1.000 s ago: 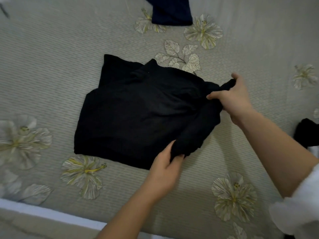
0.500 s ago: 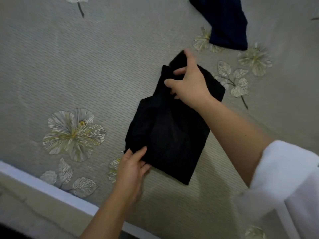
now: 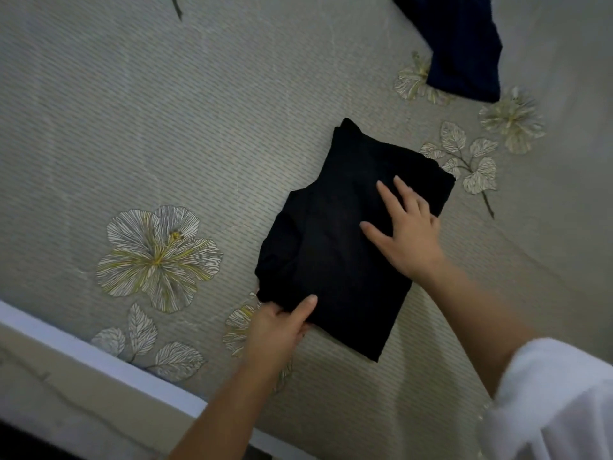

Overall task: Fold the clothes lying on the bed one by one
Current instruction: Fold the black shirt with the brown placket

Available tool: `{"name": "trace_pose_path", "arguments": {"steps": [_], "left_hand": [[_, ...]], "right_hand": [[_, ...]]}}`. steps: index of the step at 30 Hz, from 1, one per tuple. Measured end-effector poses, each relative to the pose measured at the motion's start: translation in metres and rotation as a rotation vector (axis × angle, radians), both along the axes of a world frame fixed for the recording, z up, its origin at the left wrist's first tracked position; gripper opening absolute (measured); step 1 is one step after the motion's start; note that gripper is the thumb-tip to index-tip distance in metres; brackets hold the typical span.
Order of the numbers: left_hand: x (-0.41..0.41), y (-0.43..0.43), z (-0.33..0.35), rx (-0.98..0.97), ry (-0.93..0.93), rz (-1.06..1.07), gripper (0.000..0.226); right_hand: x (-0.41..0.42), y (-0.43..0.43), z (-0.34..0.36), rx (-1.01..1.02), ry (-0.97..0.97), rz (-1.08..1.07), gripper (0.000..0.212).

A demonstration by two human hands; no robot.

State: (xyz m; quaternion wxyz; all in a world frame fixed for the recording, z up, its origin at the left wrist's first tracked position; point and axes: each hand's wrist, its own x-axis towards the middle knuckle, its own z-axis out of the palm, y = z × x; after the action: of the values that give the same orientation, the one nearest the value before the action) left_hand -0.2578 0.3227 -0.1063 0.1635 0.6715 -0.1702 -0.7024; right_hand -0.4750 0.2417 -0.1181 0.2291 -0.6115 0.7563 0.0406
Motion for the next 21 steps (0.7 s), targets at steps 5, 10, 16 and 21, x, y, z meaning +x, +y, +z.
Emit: {"name": "trace_pose_path", "arguments": {"steps": [5,10,16,21], "left_hand": [[-0.009,0.003,0.002,-0.018,0.138,0.3,0.02],[0.034,-0.018,0.016,-0.312,-0.255,0.252,0.014],[0.094,-0.031,0.0,-0.408,-0.514,0.225,0.02],[0.089,-0.024,-0.005,-0.288,-0.428,0.009,0.05]], "right_hand": [[-0.001,-0.001,0.006,-0.011,0.084,0.011,0.064],[-0.001,0.002,0.026,-0.094,0.128,0.075,0.037],[-0.005,0.011,0.014,-0.055,-0.282,-0.429,0.064],[0.003,0.024,0.003,0.052,-0.463,-0.697,0.076]]}}
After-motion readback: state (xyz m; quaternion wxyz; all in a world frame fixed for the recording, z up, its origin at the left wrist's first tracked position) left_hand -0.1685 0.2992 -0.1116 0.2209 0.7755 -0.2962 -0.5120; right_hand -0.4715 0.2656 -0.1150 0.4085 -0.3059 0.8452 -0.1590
